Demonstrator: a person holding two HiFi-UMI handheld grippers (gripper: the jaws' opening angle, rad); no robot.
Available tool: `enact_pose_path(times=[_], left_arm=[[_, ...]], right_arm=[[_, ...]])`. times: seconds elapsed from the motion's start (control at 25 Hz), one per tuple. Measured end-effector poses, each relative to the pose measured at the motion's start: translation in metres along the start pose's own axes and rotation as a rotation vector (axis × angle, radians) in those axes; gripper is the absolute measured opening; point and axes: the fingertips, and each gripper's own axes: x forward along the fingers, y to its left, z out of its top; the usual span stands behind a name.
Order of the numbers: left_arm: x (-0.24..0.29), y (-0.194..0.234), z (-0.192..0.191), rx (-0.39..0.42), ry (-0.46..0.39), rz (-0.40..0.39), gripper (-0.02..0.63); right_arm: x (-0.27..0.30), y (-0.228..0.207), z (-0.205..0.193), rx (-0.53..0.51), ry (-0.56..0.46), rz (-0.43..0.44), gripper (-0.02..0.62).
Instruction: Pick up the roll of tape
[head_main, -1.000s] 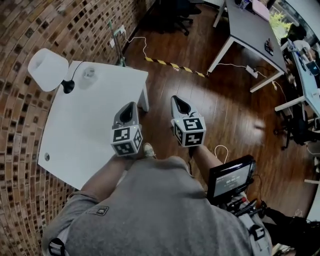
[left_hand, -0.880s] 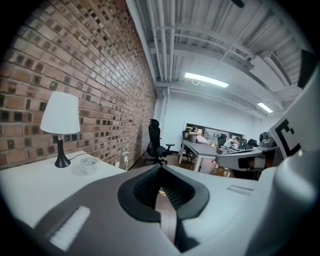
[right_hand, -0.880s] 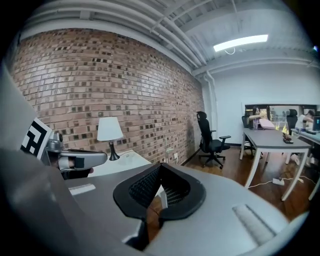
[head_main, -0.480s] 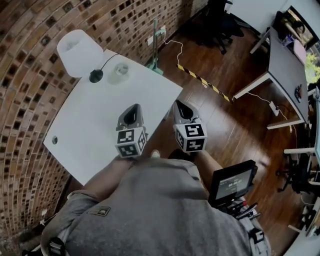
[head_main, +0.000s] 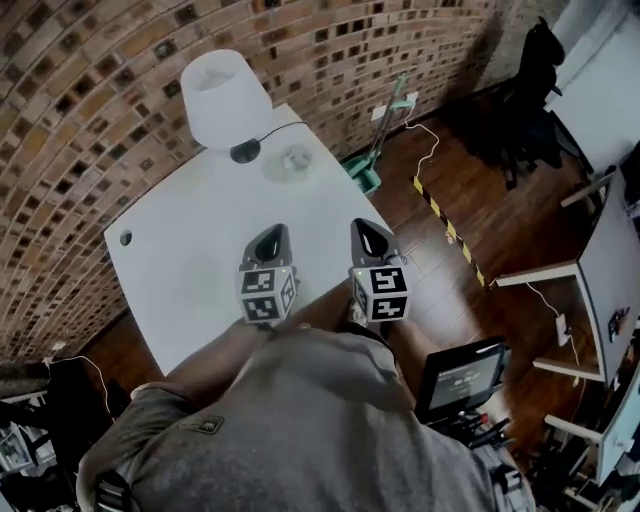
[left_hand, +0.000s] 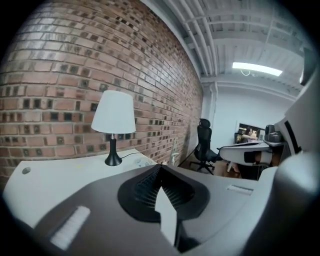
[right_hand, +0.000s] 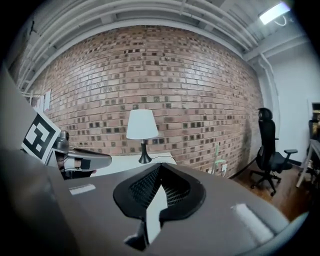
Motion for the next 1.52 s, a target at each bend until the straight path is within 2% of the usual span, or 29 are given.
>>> enact_pose_path(times=[0.2,0.32,0.64,0.88,1.08,1.24,1.52], left_arm=[[0.019,0.002,0.009,-0.036,-0.009,0.146,0.002],[0.027,-0.006,0.010,-0.055,-0.008,0.205,0.002],[0.038,-0.004,0.006,-0.096,0.006,0.308,0.002],[0.054,0.010,0.008,-0.123,0.005,0.320,0.002],[0.069,0.025,0.007,-0.136,0.014,0.300,0.002],[0.080,0.035,0.002,-0.140,0.031,0.287,0.002],[0.117,0.051,-0.005,-0.132,0.090,0.321,0.002]], right_arm=[[0.033,-0.013,0.014,-0.038,0.001,0.155,0.011],[0.043,-0.022,0.014,-0.056,0.015,0.226,0.011],[0.073,-0.035,0.015,-0.063,0.046,0.318,0.011],[0.098,-0.028,0.016,-0.091,0.078,0.344,0.011],[0.118,-0.021,0.014,-0.129,0.112,0.336,0.011],[0.131,-0.015,0.011,-0.150,0.129,0.327,0.011],[0.156,-0.012,0.005,-0.163,0.170,0.366,0.011]])
